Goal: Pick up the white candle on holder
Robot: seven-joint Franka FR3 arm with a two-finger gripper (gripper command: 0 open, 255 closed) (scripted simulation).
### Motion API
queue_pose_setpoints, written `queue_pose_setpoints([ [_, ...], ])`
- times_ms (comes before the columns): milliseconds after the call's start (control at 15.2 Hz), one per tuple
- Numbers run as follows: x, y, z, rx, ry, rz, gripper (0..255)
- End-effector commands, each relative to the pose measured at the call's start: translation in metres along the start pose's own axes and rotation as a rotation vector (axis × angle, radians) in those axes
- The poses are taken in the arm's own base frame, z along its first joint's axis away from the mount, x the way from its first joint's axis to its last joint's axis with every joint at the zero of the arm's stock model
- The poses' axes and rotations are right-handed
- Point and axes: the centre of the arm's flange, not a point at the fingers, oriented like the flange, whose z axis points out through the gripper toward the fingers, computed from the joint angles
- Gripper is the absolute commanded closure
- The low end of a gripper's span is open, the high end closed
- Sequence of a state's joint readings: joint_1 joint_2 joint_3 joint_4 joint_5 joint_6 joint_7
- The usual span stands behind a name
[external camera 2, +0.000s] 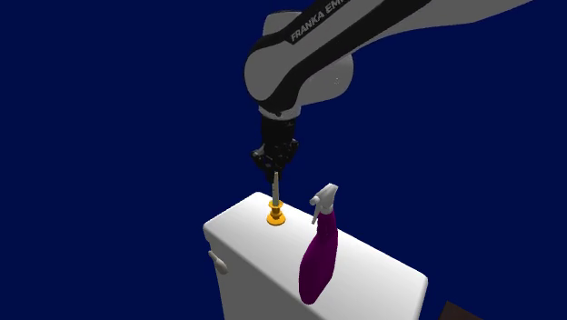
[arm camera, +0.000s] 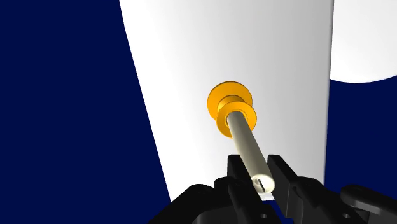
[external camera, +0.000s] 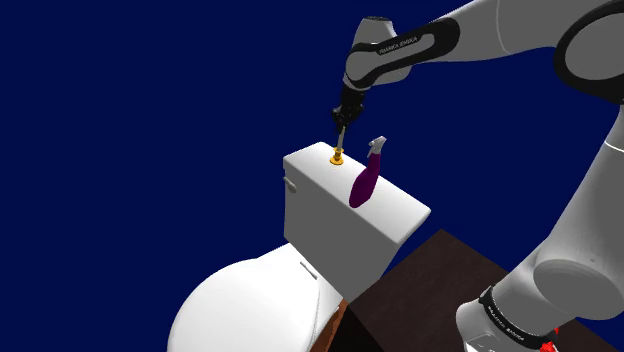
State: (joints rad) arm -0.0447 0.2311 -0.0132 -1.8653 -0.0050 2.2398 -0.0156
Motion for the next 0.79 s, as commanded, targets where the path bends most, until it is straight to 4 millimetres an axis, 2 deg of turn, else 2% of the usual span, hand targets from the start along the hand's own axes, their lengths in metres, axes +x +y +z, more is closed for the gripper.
queue_pose_setpoints([
  [0,0.002,-0.001,-0.011,0.000,0.000,0.000,255],
  [594,0.009,0.000,-0.058,0.000,0.000,0.000,255],
  [726,0.009,0.000,-0.059,0.000,0.000,0.000,255],
])
